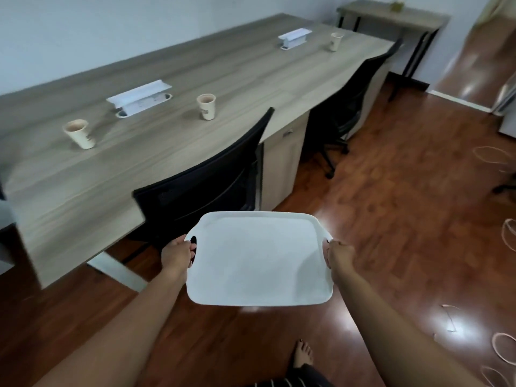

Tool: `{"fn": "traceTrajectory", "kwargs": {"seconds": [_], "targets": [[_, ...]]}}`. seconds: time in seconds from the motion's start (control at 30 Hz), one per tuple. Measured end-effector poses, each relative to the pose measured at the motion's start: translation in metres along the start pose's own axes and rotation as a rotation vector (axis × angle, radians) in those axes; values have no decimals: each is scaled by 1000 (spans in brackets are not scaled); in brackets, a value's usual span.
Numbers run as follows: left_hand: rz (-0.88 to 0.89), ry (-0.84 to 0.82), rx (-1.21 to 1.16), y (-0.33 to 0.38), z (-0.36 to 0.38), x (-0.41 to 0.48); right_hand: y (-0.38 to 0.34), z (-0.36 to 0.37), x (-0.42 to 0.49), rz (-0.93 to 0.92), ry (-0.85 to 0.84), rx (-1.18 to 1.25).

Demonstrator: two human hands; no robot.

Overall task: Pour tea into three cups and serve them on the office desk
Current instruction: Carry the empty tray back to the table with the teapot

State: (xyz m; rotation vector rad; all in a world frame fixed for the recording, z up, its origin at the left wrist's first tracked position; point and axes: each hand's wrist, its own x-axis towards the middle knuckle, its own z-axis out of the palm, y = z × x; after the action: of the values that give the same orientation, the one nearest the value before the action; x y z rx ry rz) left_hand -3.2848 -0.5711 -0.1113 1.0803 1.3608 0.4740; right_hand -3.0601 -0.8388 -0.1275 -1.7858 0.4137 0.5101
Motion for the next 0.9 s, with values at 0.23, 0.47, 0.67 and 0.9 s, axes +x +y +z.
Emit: {"fn": "traceTrajectory", "kwargs": {"seconds": [0.23, 0.47, 0.67, 0.9], "targets": [[40, -79, 10, 27, 155, -5, -45, -82, 115, 22, 90, 66], [34, -223, 64, 55, 306, -5, -103, -155, 179, -24, 213, 190], [16, -322, 121, 86, 421, 23, -137, -184, 248, 18, 339, 295], [24, -477, 187, 143, 551, 75, -195, -188, 330, 69, 435, 290]]}}
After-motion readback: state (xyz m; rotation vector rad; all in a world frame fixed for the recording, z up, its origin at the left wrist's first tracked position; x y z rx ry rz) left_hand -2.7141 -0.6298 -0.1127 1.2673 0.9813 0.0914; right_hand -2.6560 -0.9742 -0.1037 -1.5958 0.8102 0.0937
